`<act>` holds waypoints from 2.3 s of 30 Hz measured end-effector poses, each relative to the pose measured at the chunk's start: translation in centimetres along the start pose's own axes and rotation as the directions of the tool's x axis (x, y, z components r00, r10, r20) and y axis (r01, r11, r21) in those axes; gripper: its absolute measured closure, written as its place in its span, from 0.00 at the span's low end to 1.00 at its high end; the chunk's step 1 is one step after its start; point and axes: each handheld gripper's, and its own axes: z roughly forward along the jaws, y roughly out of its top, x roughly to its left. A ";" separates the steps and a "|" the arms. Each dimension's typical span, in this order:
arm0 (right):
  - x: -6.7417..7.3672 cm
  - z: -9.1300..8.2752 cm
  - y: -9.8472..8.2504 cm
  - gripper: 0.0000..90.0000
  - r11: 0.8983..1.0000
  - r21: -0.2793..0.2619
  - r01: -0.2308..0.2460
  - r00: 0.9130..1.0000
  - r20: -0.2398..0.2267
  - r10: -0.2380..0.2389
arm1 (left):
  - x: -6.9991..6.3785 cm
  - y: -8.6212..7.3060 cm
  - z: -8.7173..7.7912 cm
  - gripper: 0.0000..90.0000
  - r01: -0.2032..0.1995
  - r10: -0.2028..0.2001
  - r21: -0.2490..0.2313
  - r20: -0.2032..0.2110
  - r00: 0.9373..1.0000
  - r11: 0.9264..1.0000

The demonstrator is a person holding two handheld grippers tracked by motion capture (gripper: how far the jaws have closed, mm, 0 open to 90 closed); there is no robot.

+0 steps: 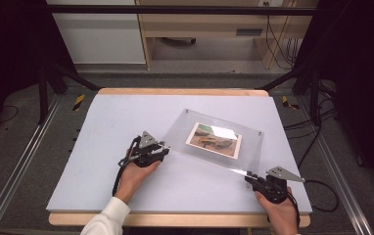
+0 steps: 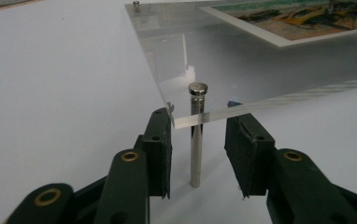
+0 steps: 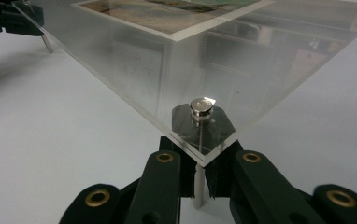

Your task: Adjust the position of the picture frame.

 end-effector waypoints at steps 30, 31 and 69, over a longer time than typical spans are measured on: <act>0.0 -0.2 0.2 0.94 1.000 -0.013 -0.002 1.000 -0.004 0.002 | 0.2 0.5 0.5 0.94 0.062 -0.062 -0.027 0.010 0.998 0.998; 0.0 -0.2 0.2 0.94 1.000 -0.013 -0.002 1.000 -0.004 0.002 | 0.2 0.5 0.5 0.94 0.062 -0.062 -0.027 0.010 0.998 0.998; 2.0 -0.9 4.7 0.90 0.981 -0.153 0.123 0.990 -0.053 -0.132 | 0.6 1.5 -6.6 0.93 0.060 -0.075 -0.223 -0.058 0.996 0.973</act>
